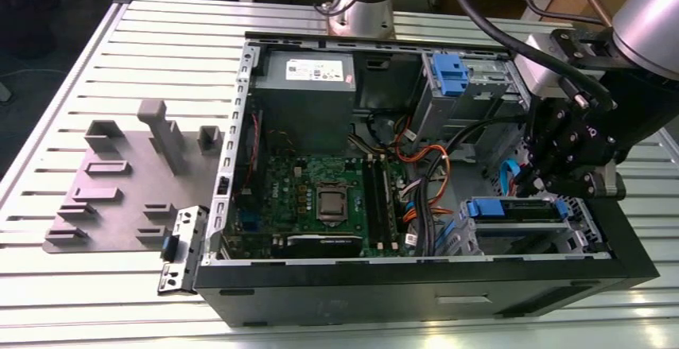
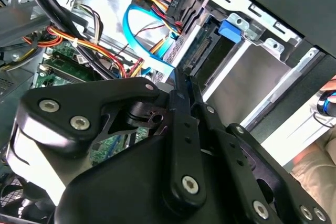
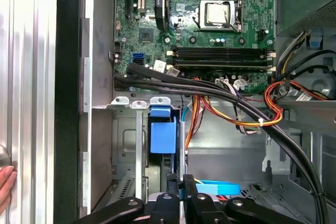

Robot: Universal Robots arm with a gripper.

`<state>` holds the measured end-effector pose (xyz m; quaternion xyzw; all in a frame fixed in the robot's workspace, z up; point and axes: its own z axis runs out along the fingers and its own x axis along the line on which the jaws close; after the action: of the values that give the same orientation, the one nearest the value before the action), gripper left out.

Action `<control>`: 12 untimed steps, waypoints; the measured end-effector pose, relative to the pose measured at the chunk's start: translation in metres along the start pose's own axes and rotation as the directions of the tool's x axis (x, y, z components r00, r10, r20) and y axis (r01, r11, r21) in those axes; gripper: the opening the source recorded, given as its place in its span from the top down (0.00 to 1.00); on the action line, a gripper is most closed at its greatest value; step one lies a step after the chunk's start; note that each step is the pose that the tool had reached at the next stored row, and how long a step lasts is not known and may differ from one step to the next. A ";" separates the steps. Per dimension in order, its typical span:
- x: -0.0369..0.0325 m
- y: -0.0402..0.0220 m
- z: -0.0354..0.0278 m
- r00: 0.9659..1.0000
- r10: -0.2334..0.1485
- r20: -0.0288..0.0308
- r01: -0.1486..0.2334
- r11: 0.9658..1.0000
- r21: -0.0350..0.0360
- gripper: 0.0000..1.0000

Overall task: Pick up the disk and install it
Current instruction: 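Insert the first disk wire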

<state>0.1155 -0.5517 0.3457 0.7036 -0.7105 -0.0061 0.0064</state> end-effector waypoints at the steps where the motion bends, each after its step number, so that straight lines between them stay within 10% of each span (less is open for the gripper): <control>1: 0.0005 -0.0001 0.0001 1.000 0.000 0.000 0.000 1.000 0.000 0.84; 7: 0.0018 -0.0003 0.0002 1.000 -0.001 0.030 0.001 1.000 0.000 0.84; 12: 0.0061 -0.0011 0.0013 0.999 0.000 0.039 0.000 1.000 0.000 0.84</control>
<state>0.1165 -0.5578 0.3443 0.7035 -0.7104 -0.0202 -0.0075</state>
